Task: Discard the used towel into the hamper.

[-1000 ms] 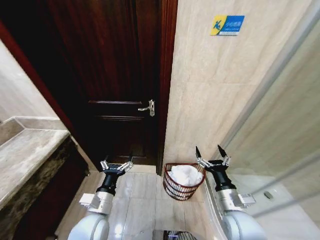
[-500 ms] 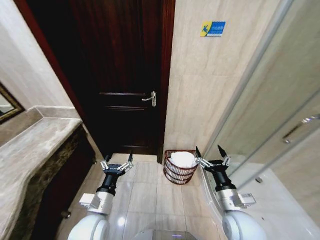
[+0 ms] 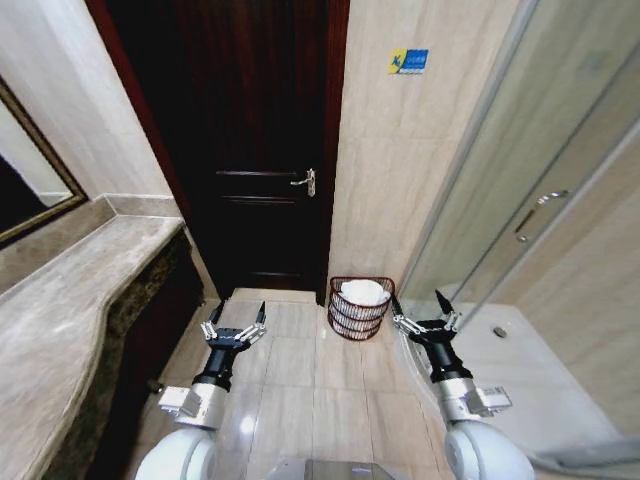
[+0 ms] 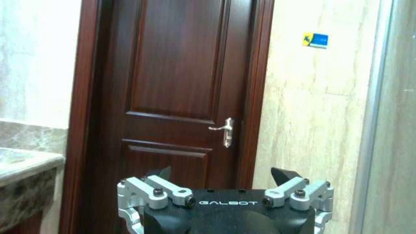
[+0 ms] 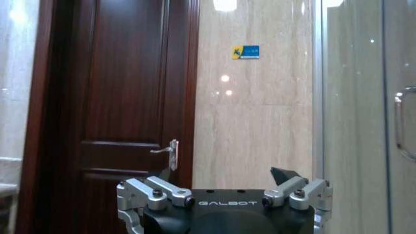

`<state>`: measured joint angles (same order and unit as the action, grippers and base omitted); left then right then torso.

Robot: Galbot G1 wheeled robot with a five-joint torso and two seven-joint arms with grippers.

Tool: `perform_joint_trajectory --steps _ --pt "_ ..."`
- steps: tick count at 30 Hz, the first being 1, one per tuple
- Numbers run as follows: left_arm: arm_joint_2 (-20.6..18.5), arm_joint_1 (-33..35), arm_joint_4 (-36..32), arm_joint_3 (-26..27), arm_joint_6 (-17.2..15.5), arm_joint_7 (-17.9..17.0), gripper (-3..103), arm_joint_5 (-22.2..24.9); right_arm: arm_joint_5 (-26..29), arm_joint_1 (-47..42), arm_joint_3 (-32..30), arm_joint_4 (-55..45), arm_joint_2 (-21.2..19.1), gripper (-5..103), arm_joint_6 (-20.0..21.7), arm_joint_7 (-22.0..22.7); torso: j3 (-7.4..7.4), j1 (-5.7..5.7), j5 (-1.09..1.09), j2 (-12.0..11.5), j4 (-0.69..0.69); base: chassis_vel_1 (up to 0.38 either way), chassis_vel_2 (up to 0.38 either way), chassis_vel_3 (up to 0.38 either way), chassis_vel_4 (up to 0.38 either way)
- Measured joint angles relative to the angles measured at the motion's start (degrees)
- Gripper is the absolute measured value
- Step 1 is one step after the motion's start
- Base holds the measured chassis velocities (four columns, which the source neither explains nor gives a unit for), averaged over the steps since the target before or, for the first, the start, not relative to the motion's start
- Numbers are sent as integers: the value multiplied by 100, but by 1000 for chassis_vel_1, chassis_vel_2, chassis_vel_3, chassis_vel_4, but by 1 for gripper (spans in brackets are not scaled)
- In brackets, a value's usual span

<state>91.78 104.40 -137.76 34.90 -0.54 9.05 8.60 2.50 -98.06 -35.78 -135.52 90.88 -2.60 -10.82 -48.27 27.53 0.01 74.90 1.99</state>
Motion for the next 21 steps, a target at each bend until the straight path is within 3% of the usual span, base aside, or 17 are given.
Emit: perform_joint_trajectory --steps 21 --pt "1 2 0 0 0 0 100 0 0 -1 0 0 0 100 0 0 1 -3 -1 1 2 206 -202 -201 197"
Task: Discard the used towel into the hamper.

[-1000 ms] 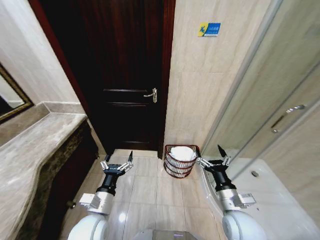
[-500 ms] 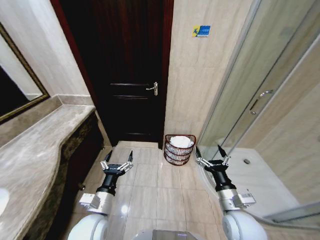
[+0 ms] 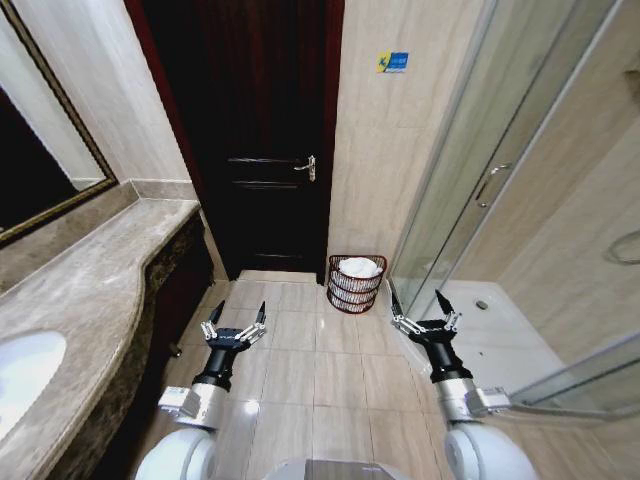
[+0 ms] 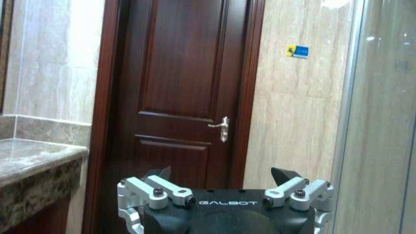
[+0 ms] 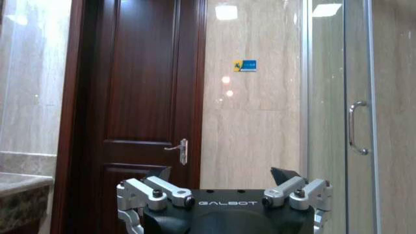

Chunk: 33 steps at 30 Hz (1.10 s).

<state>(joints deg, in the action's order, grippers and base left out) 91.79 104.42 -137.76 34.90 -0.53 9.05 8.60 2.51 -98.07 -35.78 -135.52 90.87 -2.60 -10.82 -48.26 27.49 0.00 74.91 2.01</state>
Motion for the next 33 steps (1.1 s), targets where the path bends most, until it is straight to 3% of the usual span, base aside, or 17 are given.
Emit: perform_joint_trajectory --steps 33 --pt "0 -2 0 0 0 0 100 0 0 1 0 0 0 100 0 0 -2 4 0 -2 -1 -7 1 5 0"
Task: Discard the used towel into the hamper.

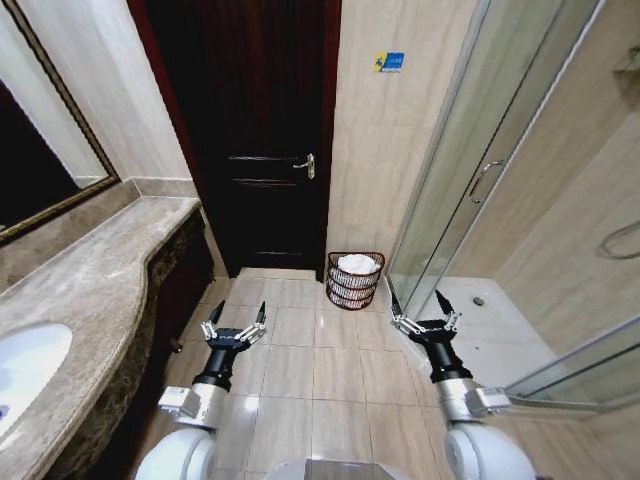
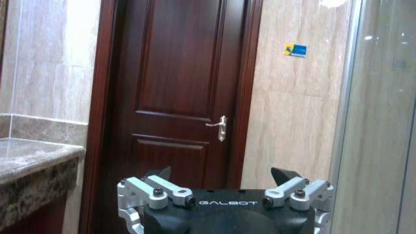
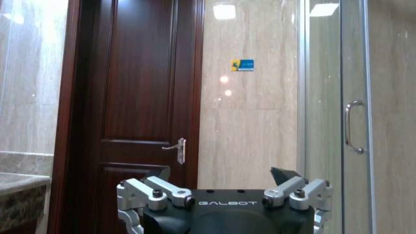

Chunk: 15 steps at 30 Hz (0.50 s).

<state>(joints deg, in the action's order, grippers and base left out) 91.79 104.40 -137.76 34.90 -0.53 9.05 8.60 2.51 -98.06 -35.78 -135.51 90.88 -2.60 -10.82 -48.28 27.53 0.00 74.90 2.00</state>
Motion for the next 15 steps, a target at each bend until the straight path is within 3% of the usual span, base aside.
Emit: perform_joint_trajectory --steps 15 --pt "0 0 0 0 0 0 100 0 0 0 0 0 0 100 0 0 0 0 0 0 0 0 0 0 0"
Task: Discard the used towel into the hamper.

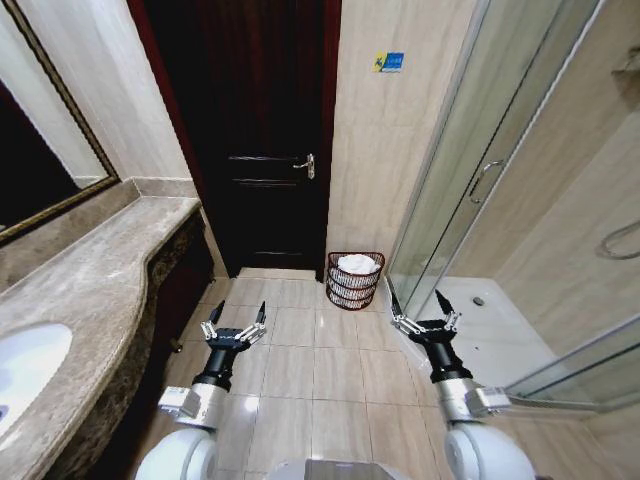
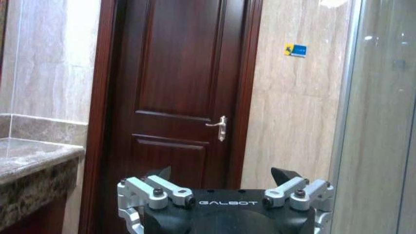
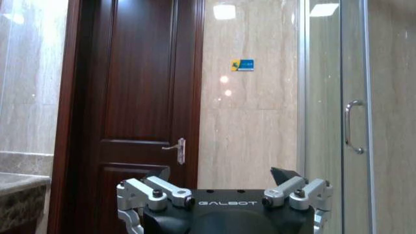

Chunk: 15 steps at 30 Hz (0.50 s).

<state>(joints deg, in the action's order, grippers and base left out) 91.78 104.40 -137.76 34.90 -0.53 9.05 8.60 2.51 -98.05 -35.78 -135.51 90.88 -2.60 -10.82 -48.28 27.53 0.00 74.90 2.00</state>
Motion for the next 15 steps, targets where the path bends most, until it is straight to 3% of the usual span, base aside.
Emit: perform_joint_trajectory --steps 15 --pt "0 0 0 0 0 0 100 0 0 0 0 0 0 100 0 0 0 0 0 0 0 0 0 0 0"
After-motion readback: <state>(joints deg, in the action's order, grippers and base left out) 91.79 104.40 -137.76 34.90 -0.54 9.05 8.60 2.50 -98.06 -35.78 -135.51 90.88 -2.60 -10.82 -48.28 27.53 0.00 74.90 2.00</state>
